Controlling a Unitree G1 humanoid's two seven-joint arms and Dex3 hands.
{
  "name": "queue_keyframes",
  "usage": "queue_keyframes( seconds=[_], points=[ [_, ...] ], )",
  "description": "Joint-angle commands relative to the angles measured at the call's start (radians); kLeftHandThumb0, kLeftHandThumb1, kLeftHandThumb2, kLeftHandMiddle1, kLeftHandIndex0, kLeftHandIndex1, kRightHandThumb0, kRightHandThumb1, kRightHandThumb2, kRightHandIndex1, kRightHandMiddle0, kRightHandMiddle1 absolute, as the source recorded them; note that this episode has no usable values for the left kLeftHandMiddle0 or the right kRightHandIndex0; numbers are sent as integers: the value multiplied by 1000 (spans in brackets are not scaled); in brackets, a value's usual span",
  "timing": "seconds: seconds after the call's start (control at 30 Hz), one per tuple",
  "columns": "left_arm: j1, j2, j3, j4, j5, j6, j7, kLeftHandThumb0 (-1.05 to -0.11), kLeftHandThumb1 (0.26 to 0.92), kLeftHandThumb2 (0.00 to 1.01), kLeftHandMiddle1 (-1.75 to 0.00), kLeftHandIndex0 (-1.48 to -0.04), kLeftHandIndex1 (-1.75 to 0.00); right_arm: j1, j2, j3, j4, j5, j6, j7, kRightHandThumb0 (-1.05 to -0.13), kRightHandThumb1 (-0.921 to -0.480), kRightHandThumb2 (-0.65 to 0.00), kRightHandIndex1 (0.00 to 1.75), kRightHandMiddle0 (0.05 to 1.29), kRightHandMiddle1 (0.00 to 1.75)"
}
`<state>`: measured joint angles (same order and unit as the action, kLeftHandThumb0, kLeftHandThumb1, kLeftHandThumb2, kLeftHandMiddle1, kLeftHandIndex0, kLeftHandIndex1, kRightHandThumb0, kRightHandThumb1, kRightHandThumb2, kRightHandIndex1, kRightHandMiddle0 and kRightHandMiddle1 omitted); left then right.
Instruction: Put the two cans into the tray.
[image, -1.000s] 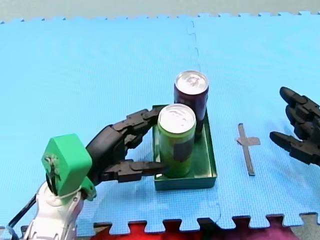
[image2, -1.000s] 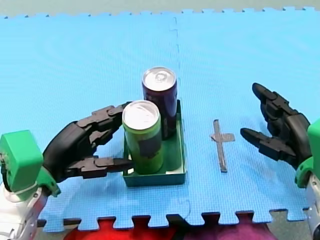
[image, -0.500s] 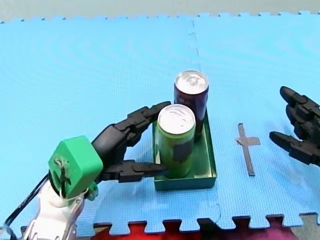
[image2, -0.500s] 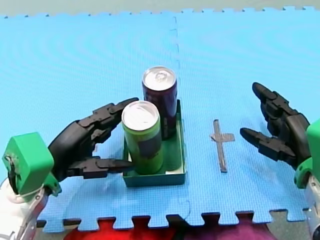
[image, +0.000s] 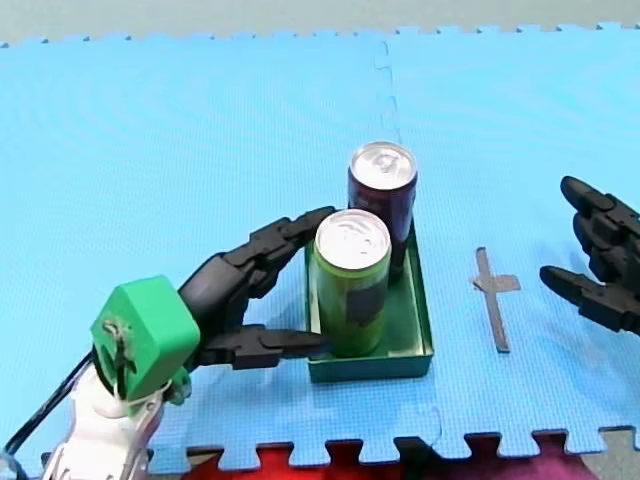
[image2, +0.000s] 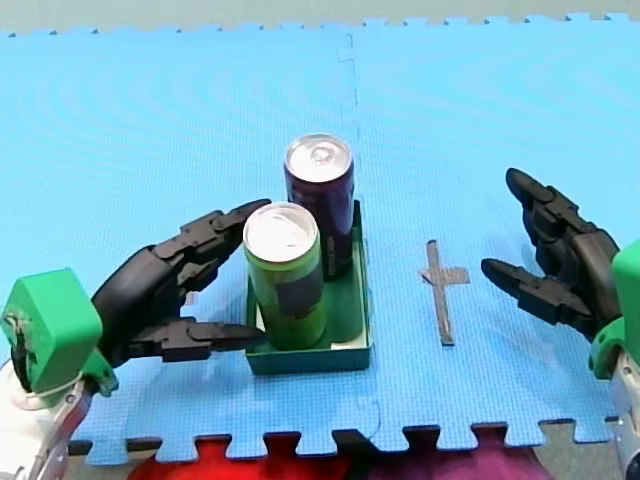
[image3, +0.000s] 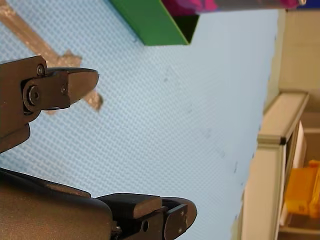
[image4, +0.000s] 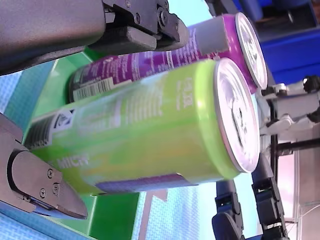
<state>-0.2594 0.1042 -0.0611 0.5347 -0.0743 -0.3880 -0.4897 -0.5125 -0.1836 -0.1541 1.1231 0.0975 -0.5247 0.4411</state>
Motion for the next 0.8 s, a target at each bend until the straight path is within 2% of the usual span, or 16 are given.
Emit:
queue_keyframes(
  seconds=[0.0,0.13,0.2,0.4,0.77],
  points=[
    [1,24,19,18,-20,-13,-20,-1048,690,11,0,-215,0,-7,-7,-4,6,2,-3,2,-1048,-921,-185,1,247,3],
    [-5,69,63,61,-80,-33,-97,-1048,694,11,-3,-215,0,-7,-7,-6,9,4,-4,5,-1048,-921,-187,1,249,3],
    [-6,80,83,80,-108,-35,-126,-1048,694,10,-6,-214,0,-6,-8,-7,9,4,-4,7,-1048,-921,-188,1,250,3],
    [3,90,122,114,-154,-31,-170,-1048,691,5,-12,-213,0,-3,-11,-9,8,6,-3,13,-1048,-921,-191,2,250,3],
    [45,92,183,92,-216,-7,-191,-1048,686,1,-22,-228,-6,-1,-11,-7,8,4,0,16,-1048,-921,-198,4,251,2]
  ],
)
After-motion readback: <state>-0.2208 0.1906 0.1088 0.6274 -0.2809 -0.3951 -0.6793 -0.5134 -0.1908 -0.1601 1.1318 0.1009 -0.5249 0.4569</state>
